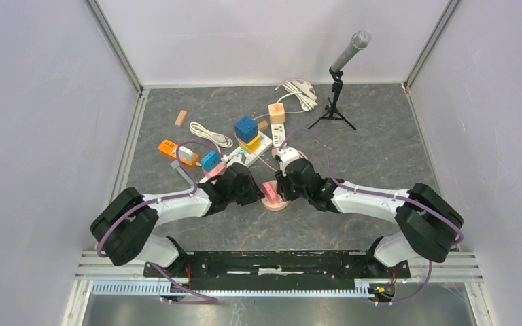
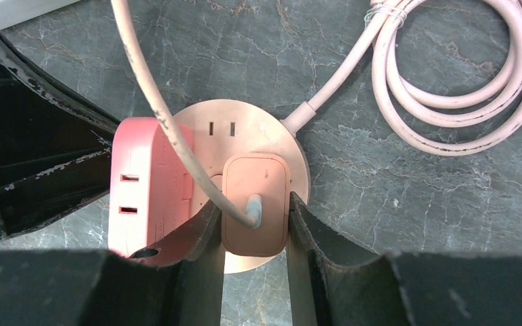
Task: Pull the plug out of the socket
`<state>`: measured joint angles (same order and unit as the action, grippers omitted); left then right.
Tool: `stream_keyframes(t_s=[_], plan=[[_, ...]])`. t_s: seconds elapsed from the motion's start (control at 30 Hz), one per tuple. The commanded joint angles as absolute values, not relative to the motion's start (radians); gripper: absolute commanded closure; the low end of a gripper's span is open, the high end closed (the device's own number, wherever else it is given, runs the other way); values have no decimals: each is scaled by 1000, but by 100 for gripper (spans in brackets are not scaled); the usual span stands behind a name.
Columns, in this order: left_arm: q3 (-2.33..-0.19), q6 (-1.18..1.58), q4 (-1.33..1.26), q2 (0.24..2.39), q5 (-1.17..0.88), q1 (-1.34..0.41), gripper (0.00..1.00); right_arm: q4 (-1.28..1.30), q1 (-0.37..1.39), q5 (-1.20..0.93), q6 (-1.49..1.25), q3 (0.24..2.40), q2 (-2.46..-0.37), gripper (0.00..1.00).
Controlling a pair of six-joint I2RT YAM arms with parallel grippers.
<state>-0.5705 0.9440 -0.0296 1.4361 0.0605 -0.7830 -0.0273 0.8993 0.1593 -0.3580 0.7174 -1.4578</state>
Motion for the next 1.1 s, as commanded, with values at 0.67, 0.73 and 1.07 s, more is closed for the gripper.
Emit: stream_keyframes(t_s=[0.67, 0.73, 1.07], plan=[[-505, 903, 337, 1538, 205, -785, 73, -258, 947, 161, -134, 693, -1377, 100], [-503, 908, 336, 1538, 207, -785, 73, -283, 942, 173, -181, 678, -1339, 100], [-512, 895, 337, 1538, 203, -785, 73, -6, 865, 105, -410, 854, -1427, 100]])
